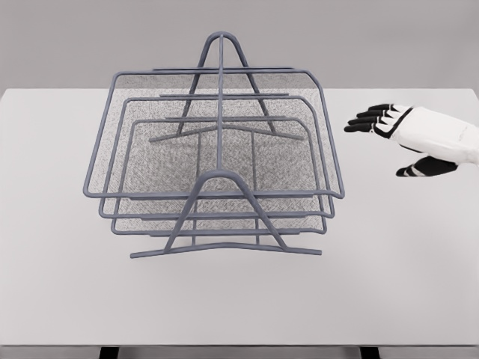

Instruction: Pull out the upper folder box with right arm

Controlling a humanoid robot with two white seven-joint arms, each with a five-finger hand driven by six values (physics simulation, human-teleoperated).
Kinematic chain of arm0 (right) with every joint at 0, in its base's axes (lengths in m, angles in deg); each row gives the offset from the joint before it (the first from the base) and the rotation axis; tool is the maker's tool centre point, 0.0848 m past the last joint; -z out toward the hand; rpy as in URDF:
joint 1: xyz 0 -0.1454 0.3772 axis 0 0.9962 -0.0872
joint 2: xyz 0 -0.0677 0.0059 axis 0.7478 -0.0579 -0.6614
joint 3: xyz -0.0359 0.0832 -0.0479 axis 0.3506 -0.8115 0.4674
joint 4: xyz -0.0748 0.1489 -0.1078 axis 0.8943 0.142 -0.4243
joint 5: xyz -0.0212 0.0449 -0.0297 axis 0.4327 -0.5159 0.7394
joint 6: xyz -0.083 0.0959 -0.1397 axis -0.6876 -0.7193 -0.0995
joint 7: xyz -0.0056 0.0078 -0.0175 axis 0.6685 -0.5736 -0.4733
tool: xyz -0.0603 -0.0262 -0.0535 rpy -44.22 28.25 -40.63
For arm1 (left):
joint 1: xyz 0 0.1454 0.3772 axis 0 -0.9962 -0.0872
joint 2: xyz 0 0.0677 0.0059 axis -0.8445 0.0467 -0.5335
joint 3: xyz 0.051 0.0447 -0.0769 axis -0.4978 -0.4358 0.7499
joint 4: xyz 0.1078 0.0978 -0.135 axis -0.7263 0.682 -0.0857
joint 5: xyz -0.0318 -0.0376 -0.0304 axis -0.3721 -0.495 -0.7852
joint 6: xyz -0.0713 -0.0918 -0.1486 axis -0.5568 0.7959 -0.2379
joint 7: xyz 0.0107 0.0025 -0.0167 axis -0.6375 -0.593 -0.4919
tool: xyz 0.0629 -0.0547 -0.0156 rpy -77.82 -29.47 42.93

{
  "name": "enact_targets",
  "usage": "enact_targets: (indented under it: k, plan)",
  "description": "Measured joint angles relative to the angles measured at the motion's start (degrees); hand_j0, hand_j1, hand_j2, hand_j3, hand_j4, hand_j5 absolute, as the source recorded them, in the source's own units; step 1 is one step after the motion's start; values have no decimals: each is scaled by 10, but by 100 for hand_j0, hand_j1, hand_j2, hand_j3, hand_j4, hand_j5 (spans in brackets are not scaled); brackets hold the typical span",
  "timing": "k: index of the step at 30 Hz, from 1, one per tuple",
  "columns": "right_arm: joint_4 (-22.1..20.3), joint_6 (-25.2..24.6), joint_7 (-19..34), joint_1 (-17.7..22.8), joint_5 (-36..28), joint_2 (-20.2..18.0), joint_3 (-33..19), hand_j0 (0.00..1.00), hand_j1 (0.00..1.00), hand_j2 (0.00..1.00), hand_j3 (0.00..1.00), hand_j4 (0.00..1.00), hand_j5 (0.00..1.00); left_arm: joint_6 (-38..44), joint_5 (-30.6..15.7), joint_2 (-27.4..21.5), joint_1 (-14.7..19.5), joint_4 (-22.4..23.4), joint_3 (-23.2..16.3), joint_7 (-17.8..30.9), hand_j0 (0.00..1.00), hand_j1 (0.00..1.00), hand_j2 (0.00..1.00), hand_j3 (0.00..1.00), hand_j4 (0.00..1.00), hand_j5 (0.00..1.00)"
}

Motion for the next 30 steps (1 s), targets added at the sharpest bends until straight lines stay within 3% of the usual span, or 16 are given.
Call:
enact_targets:
  k: [5, 6, 12, 15, 24, 30]
  plan:
    - [-1, -1, 0, -48, -2, 8, -10, 100, 100, 100, 100, 100, 100, 0, 0, 0, 0, 0, 0, 0, 100, 100, 100, 100, 100, 100]
    - [-1, -1, 0, -69, -2, 11, 1, 100, 100, 100, 100, 100, 100, 0, 0, 0, 0, 0, 0, 0, 100, 100, 100, 100, 100, 100]
    - [-2, 0, 0, -71, -1, 19, 84, 100, 100, 100, 100, 100, 100, 0, 0, 0, 0, 0, 0, 0, 100, 100, 100, 100, 100, 100]
    - [-3, 0, 0, -115, -1, 20, 105, 100, 100, 100, 100, 100, 100, 0, 0, 0, 0, 0, 0, 0, 100, 100, 100, 100, 100, 100]
    - [0, -4, -1, -99, -2, 21, 156, 100, 100, 100, 100, 100, 100, 0, 0, 0, -1, 0, 0, 0, 100, 100, 100, 100, 100, 100]
    - [-1, -3, -1, -93, -19, -22, 157, 100, 100, 100, 100, 100, 100, 0, 0, 0, 0, 0, 0, 0, 100, 100, 100, 100, 100, 100]
